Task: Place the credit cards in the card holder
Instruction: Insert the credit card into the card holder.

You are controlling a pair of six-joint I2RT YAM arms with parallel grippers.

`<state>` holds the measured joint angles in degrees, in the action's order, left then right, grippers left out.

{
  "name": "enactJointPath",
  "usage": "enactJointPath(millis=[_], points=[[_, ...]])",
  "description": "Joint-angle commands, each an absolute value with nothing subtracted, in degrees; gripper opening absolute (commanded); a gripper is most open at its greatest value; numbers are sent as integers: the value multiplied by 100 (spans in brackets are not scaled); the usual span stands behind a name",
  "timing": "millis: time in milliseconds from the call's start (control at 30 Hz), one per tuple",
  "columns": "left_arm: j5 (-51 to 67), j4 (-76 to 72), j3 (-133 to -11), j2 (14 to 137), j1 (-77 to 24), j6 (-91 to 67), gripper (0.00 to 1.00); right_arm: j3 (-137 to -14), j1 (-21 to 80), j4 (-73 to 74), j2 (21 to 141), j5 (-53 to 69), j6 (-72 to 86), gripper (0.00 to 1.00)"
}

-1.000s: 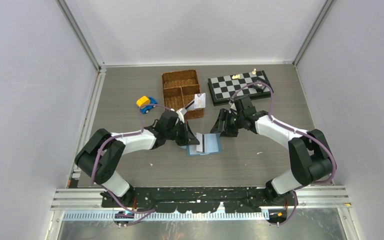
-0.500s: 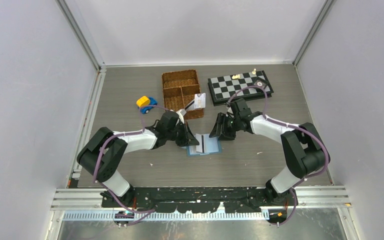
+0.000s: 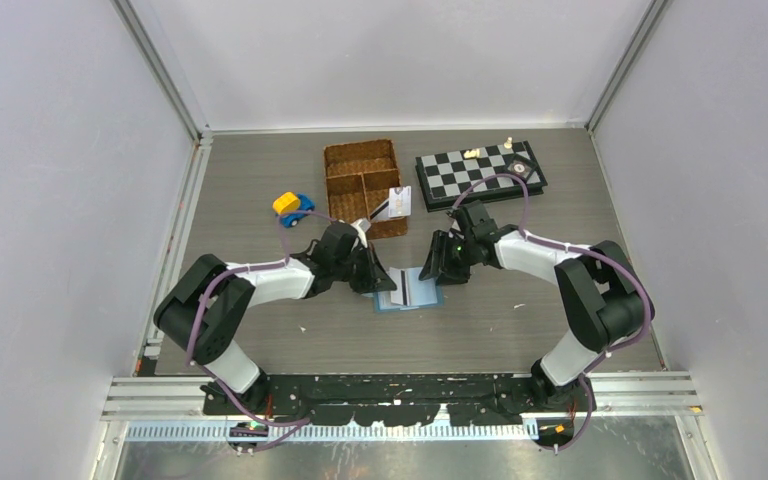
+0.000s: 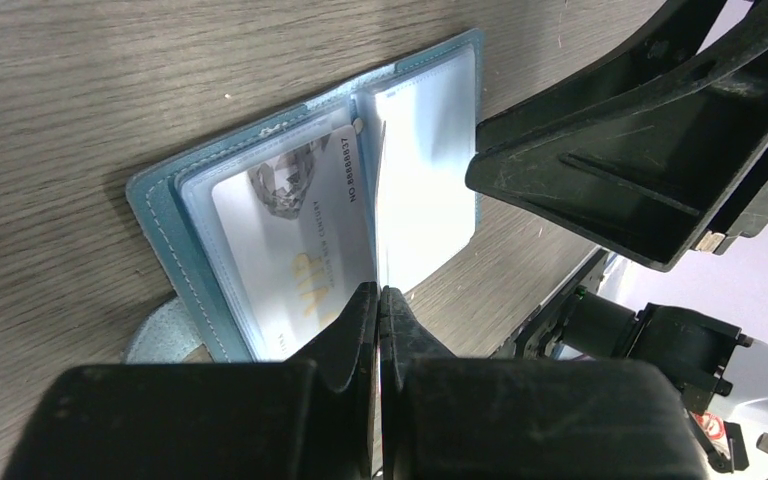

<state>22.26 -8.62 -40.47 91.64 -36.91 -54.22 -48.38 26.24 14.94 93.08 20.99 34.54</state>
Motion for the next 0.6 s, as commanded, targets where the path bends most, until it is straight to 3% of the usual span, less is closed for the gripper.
enactJointPath(millis=[0, 267, 567], points=[[2083, -809, -4028, 8991, -3685, -5386, 0, -4928, 2693, 1464, 9383, 1940, 3358, 54], [2080, -936, -3869, 9122, -3662, -5393, 0, -4719, 2729, 1251, 9405, 2094, 3557, 53], [2099, -1100, -3794, 9180, -3648, -5414, 0, -4345, 2732, 594, 9450, 2476, 3971, 45]])
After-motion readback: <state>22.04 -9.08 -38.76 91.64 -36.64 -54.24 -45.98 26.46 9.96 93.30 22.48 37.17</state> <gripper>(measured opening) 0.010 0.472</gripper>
